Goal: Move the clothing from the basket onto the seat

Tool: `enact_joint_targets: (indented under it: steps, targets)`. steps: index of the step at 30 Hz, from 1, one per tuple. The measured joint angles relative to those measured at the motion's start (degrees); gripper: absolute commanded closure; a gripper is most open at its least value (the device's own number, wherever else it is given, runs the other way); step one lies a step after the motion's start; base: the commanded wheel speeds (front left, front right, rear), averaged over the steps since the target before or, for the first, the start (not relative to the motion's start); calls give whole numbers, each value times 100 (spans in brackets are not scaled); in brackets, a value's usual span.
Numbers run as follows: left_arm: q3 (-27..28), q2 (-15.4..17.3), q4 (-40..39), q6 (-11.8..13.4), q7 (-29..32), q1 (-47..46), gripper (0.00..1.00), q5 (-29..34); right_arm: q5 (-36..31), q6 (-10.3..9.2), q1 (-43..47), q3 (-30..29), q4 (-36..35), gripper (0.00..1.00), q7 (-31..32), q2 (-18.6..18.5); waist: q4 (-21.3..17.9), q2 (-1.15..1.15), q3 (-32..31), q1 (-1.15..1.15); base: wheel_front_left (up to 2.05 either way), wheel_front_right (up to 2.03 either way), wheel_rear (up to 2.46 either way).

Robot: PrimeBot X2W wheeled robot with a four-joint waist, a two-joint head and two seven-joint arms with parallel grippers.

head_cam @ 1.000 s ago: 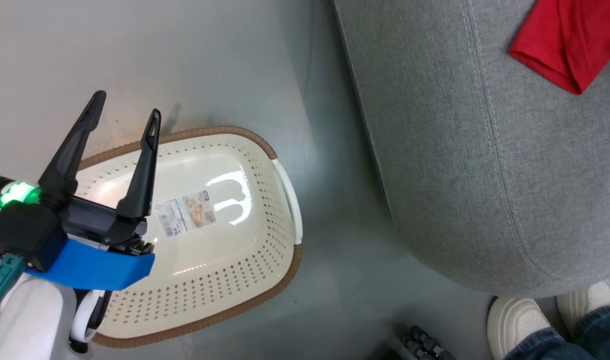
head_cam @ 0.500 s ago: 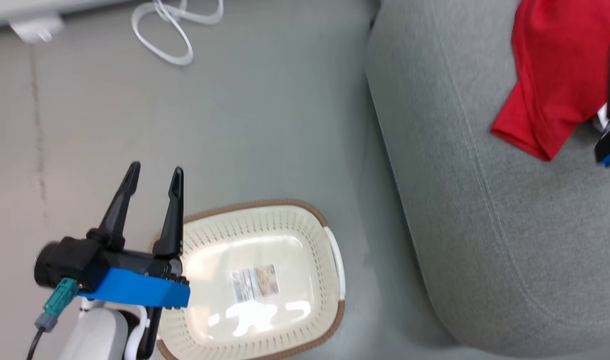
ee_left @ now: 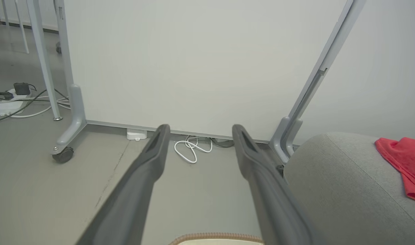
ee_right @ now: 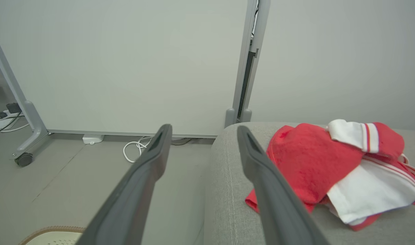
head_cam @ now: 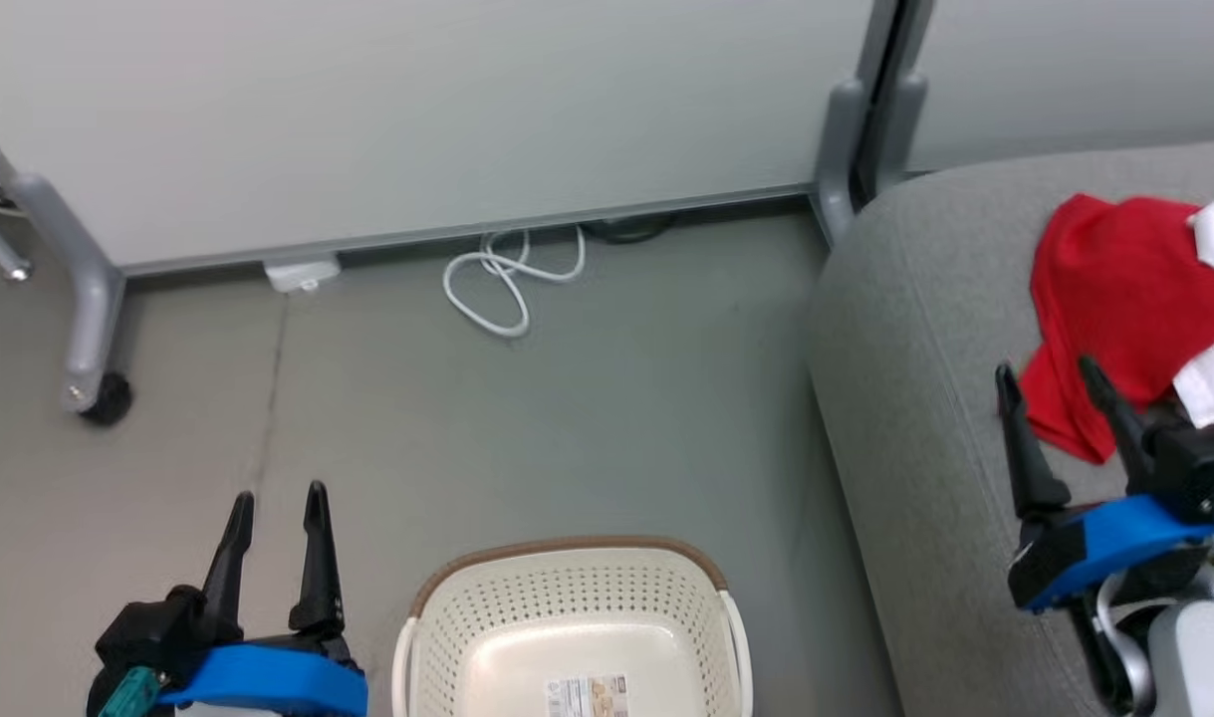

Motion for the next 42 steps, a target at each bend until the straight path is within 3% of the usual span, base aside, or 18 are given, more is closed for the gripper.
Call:
enact_joint_targets:
  steps: [15,42]
  targets:
    - [294,-151,379,-114,-1,551,0,203,-211,-1,1422,-3,-620,0,-105,547,600,0,-788,1,0,0,0]
    - [330,-261,470,-208,-1,603,0,342,-70,-1,1562,214,-276,0,-330,647,501,0,-762,3,0,0,0]
